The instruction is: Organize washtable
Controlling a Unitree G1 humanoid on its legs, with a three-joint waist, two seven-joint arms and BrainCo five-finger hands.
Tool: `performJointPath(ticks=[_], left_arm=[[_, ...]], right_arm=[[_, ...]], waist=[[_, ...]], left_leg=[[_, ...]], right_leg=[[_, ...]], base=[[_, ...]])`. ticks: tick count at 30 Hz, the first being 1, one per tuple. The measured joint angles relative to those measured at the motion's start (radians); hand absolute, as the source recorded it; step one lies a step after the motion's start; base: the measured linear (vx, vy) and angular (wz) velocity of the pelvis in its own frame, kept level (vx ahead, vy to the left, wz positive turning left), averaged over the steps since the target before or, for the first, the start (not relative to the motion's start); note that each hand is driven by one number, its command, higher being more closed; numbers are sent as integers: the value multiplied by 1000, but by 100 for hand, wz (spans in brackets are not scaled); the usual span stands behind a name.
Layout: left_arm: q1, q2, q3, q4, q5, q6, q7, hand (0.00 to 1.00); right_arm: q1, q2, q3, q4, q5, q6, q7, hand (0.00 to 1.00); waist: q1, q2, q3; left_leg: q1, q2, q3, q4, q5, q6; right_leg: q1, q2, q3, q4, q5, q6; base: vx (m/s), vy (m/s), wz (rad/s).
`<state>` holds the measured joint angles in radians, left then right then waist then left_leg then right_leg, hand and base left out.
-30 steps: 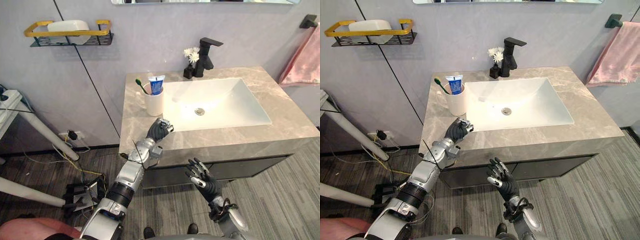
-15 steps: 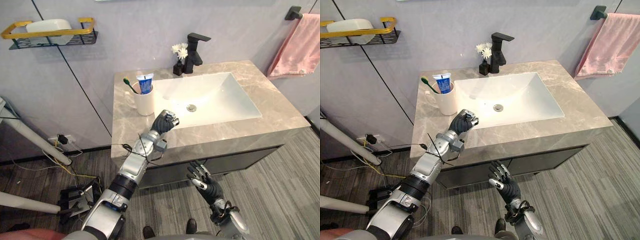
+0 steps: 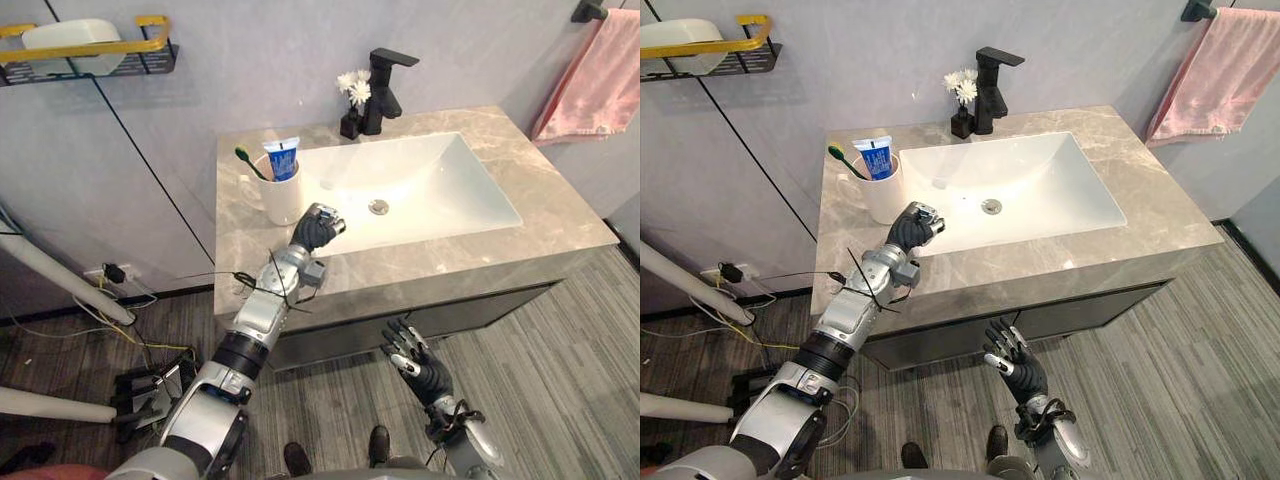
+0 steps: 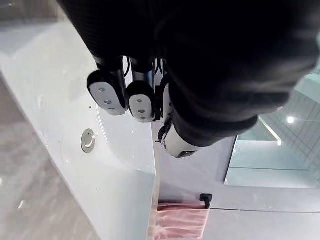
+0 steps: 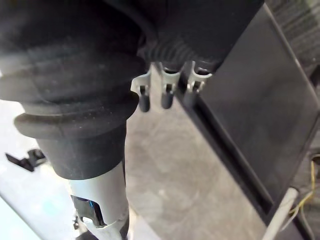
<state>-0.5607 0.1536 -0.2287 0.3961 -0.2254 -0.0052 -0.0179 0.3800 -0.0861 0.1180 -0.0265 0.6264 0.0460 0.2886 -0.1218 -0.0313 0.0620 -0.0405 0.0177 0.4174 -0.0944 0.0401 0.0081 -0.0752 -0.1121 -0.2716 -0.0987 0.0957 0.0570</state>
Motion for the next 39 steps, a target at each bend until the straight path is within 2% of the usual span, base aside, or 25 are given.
performJointPath(ticks=[10,17,20,39], left_arm=[[-19,17,46,6,-9,-4,20,100],[-53,19,53,6,-10,-7,20,100],[-58,18,57,6,-10,-26,20,100],[-94,18,92,24,-8,-51,19,100]], right_arm=[[0,0,1,0,-1,0,0,0],[-1,1,1,0,-11,0,0,0],[-1,0,1,0,-11,0,0,0],[1,0,-1,2,-13,-1,17,0]], waist=[[2,-5,31],[4,-20,55],[4,-20,63],[4,-19,87]], left_leg=[[-19,1,-1,0,0,0],[-26,2,-2,0,0,0],[-33,2,-2,0,0,0],[-43,3,-2,0,0,0]], right_leg=[[-13,2,0,0,0,-1],[-18,2,-1,0,0,-1],[-24,2,-1,0,0,-1],[-33,3,-1,1,0,-1]], base=[[0,0,0],[0,0,0],[0,0,0],[0,0,0]])
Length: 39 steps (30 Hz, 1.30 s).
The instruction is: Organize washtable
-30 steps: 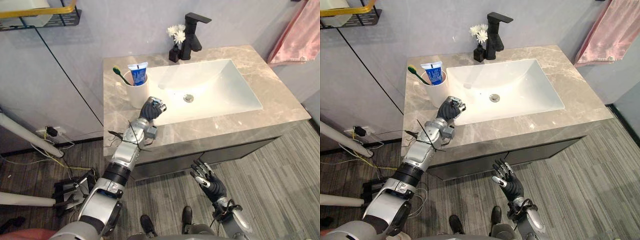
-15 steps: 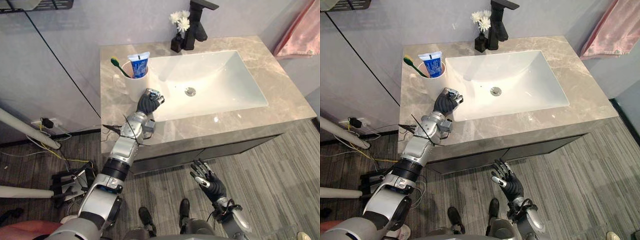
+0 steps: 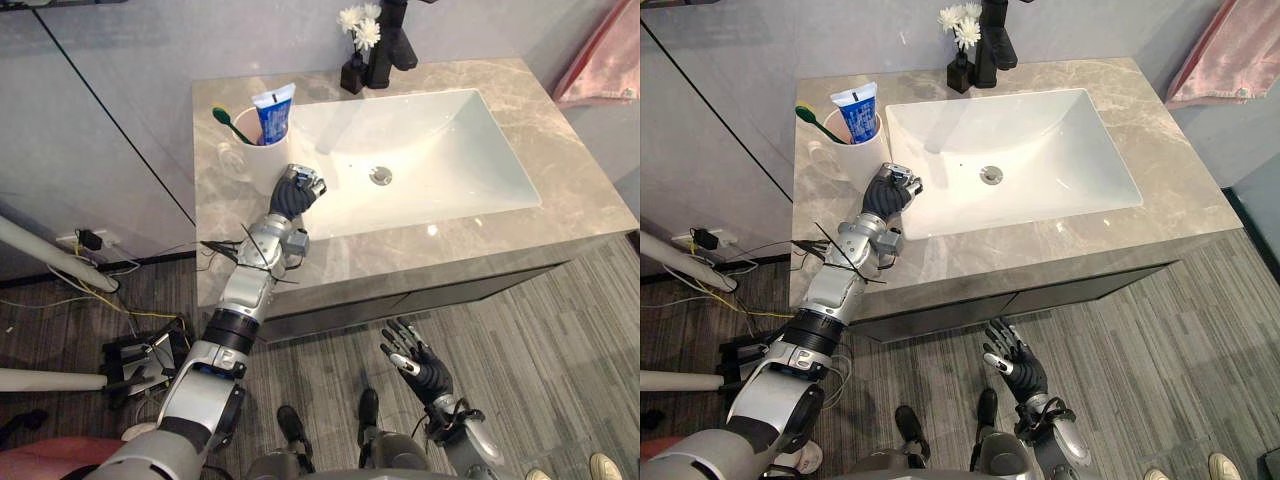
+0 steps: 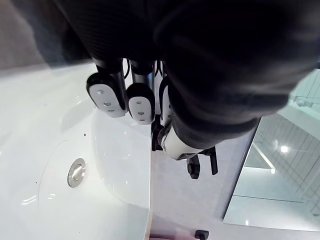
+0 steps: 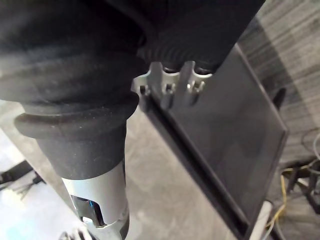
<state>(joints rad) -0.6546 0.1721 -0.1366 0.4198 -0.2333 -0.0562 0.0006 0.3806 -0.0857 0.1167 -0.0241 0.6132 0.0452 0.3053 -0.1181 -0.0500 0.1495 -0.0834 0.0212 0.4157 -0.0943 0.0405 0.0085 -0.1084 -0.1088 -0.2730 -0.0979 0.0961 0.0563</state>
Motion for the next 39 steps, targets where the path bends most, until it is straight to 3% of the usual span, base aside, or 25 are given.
performJointPath(ticks=[16,39], left_arm=[[-1,12,66,3,2,-7,2,100],[92,16,28,-53,-36,-29,-3,100]], right_arm=[[22,0,-1,0,-1,0,4,0],[-3,0,-1,1,0,0,2,0]], waist=[[1,9,10],[27,16,16]], left_leg=[[-1,-1,-5,0,0,0],[26,-5,-32,0,1,0]], right_leg=[[2,0,-5,0,0,0],[42,-5,-31,0,-6,2]], base=[[0,0,0],[0,-1,3]])
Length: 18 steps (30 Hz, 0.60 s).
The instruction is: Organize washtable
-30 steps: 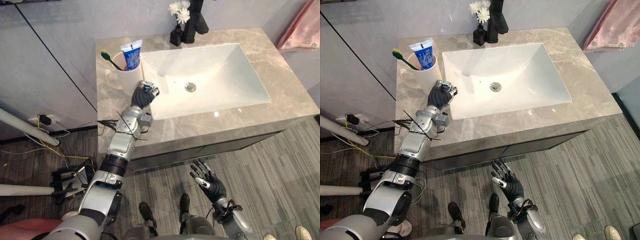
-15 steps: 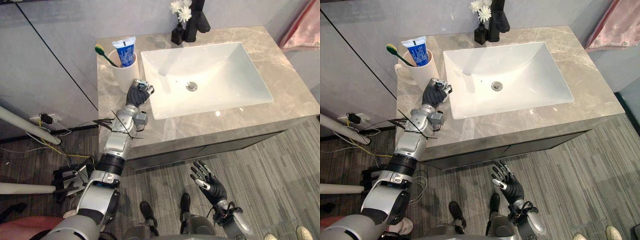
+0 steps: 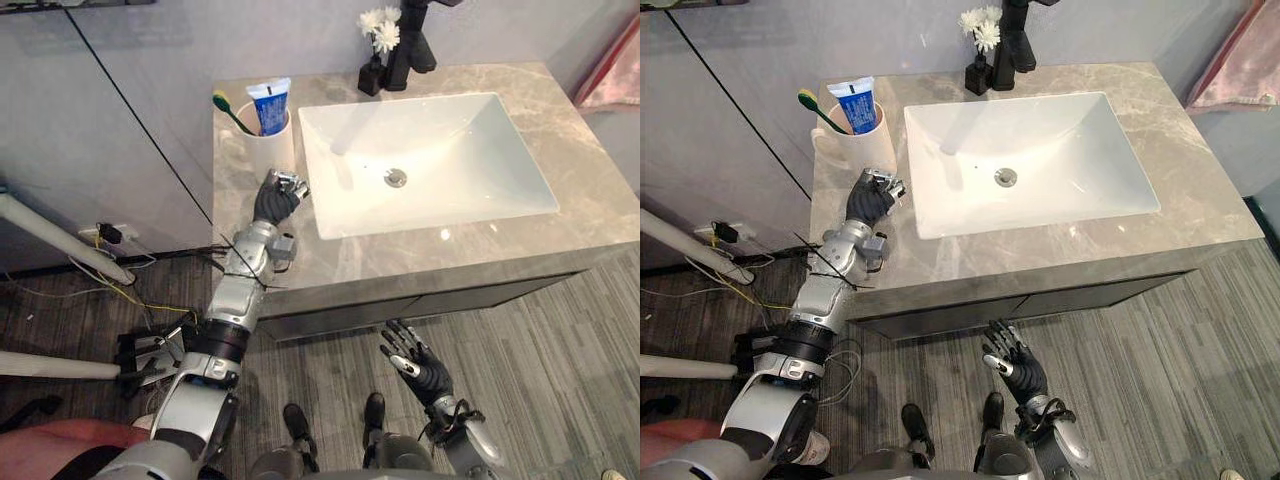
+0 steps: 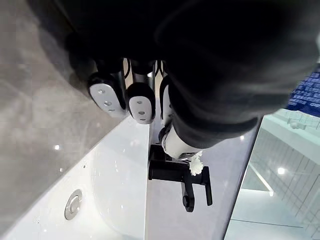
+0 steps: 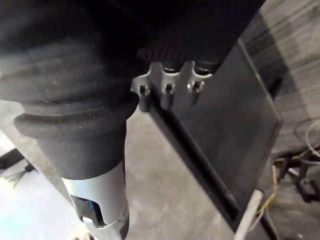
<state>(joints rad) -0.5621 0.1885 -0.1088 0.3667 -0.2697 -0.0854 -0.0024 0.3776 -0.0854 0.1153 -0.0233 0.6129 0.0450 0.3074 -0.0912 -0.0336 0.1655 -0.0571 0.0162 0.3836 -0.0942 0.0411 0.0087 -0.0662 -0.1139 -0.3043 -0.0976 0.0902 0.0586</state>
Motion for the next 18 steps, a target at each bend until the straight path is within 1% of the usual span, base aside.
performJointPath(ticks=[6,11,18], left_arm=[[11,-2,-1,-3,-6,-1,-2,100],[34,-8,-1,-8,-7,-6,-18,100],[56,-8,-1,-1,-6,3,-17,100]], right_arm=[[1,0,0,0,0,0,0,0],[1,0,1,12,0,1,0,0],[2,0,1,39,0,1,0,0]], waist=[[-3,1,-2],[-2,1,-11],[-3,1,-27]], left_leg=[[4,-1,-12,0,1,1],[7,-2,-17,0,1,1],[17,-1,-16,0,1,0]], right_leg=[[10,-1,-15,0,-2,2],[16,-2,-21,0,-4,3],[25,-2,-19,0,-4,4]], base=[[-1,-3,6],[3,-1,3],[0,0,0]])
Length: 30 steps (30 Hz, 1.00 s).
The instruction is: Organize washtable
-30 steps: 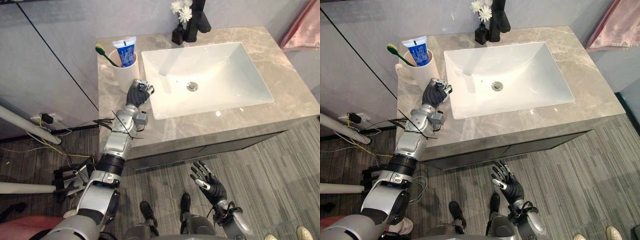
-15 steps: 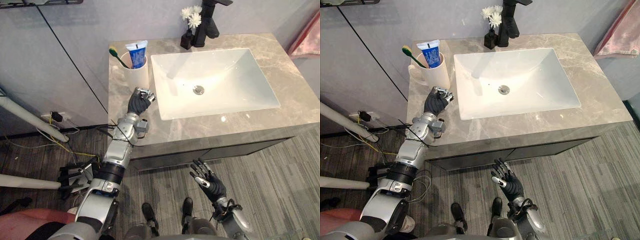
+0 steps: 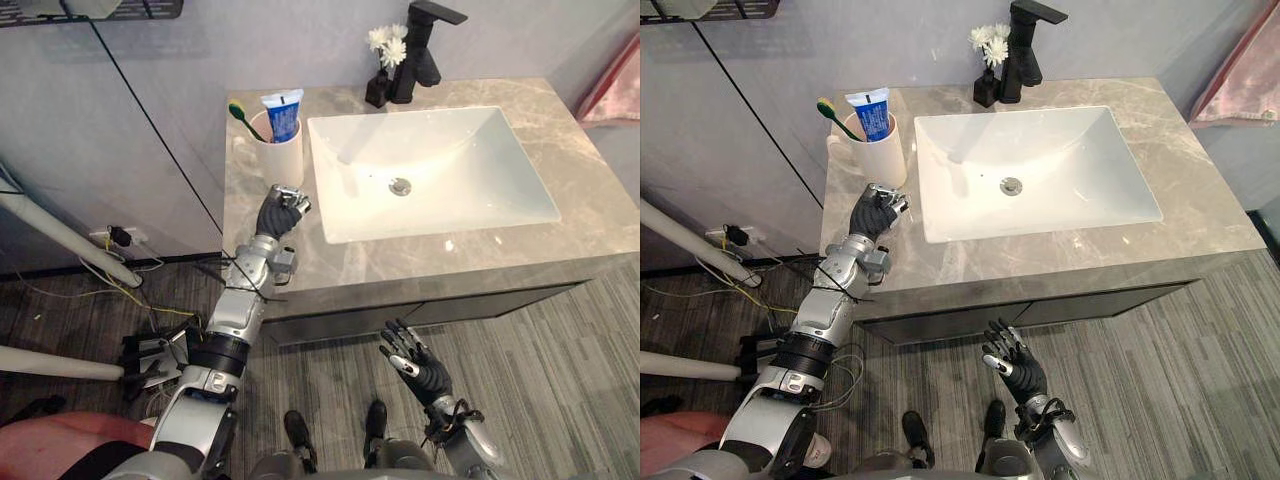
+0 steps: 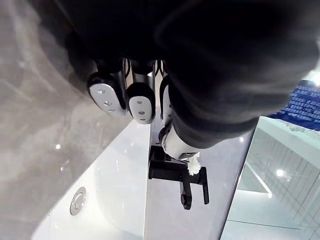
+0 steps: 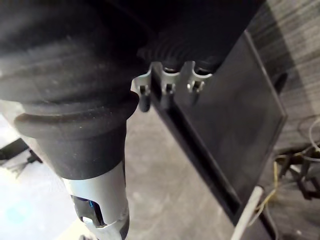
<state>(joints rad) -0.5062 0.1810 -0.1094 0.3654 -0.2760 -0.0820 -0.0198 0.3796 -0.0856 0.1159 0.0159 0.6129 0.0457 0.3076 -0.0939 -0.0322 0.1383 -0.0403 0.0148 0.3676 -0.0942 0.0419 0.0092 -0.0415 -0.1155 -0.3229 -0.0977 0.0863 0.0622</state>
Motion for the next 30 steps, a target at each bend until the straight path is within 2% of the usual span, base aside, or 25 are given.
performJointPath(ticks=[11,22,30], left_arm=[[-83,37,3,60,0,1,26,100],[-211,82,3,120,-25,13,44,100],[-354,165,10,169,-47,17,53,100]], right_arm=[[1,-1,0,0,0,0,-2,0],[0,0,-1,-5,0,-1,-4,0],[0,0,-2,-40,0,-18,-4,0]], waist=[[1,-5,-4],[-2,-36,13],[-4,-51,77]], left_leg=[[-28,2,36,0,0,0],[-60,4,55,0,0,1],[-79,3,72,0,0,1]], right_leg=[[-54,1,39,15,4,-3],[-94,4,60,10,13,-6],[-122,4,78,10,20,-6]], base=[[-2,-2,-10],[13,-9,-5],[8,-6,-6]])
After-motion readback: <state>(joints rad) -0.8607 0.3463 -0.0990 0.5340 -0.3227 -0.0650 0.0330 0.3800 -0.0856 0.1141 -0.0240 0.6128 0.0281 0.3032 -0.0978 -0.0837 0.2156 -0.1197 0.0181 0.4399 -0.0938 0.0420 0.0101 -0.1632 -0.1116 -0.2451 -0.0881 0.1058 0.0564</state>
